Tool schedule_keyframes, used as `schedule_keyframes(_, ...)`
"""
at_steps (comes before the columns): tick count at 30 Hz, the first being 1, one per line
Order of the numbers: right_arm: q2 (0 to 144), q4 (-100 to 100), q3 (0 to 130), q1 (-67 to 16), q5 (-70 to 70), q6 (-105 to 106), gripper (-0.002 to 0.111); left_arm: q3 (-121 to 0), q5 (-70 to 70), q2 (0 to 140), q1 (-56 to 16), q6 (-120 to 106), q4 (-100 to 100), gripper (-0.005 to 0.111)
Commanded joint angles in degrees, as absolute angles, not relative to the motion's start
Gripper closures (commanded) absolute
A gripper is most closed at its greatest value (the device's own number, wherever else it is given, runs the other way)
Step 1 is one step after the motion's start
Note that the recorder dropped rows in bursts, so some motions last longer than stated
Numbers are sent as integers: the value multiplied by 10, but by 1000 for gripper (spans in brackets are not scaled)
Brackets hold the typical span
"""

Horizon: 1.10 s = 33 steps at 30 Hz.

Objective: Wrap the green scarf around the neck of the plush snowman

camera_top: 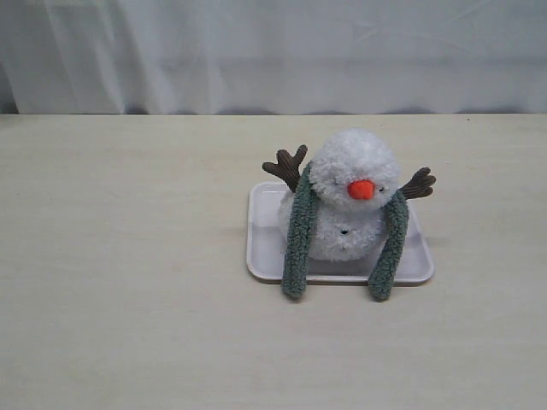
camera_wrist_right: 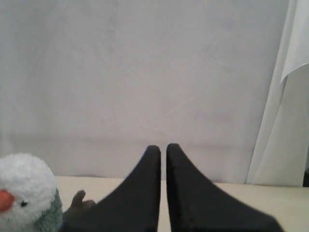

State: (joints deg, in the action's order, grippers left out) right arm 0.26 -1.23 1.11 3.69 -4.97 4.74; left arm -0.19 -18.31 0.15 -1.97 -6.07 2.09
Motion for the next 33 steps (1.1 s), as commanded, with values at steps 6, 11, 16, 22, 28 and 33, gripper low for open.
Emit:
schedule_keyframes(6, 0, -4, 0, 39, -16, 69, 104, 0, -177, 0, -17, -57, 22, 107)
schedule_keyframes(11, 0, -4, 0, 39, 11, 69, 104, 0, -177, 0, -17, -57, 22, 107)
schedule_keyframes(16, 0, -4, 0, 39, 60, 65, 104, 0, -177, 0, -17, -57, 22, 107)
schedule_keyframes(22, 0, -4, 0, 38, 98, 39, 104, 0, -177, 0, -17, -57, 22, 107)
schedule_keyframes(28, 0, -4, 0, 38, 112, 17, 104, 0, -177, 0, -17, -57, 22, 107)
schedule_keyframes(33, 0, -7, 0, 38, 145, 17, 104, 0, -177, 0, -17, -57, 22, 107)
